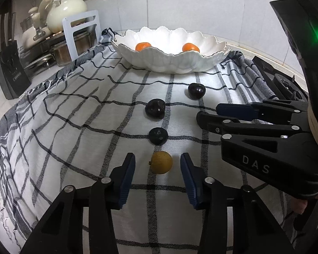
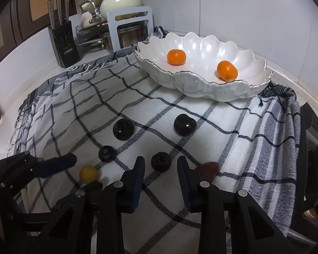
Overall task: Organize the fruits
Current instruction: 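Grasp the yellow-brown fruit with the left tool while the right tool grasps a dark round fruit, then carry both fruits into the white bowl and open both tools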
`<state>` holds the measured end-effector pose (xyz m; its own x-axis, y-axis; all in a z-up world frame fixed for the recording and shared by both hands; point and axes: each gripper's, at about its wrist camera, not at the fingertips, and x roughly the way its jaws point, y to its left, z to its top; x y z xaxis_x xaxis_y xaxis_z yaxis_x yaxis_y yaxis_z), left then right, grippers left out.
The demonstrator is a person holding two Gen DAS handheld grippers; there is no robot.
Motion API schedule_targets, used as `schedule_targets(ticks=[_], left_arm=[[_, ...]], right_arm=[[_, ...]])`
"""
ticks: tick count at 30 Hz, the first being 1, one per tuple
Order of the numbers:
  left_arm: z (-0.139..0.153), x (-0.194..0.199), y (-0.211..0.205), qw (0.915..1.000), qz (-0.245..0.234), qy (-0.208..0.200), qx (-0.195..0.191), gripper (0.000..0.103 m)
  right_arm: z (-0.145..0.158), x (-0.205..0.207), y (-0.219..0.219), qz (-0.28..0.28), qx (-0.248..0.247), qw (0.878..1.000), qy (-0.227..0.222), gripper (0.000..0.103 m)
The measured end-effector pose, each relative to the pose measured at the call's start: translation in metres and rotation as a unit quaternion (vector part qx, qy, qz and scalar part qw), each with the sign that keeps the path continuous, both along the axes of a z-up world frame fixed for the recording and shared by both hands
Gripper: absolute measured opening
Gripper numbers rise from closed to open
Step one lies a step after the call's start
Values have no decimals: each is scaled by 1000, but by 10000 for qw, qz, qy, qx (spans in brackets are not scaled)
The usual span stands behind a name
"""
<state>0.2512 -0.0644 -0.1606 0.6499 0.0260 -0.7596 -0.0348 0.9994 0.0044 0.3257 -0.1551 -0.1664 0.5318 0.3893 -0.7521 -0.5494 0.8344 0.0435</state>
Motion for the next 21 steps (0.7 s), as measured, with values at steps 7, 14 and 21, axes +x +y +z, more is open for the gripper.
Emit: schedule_targets(ticks=[7, 14, 21], left_arm=[[-2, 2, -1, 10000, -3, 36, 1, 29], [-1, 2, 1, 10000, 40, 22, -50, 25], [5, 2, 7, 9996, 142, -31, -248, 24]], right_arm=[[-8, 6, 5, 6, -23, 10000, 96, 29], [-12, 7, 6, 5, -68, 9999, 85, 23], [-9, 4, 5, 2, -37, 10000, 74, 23]])
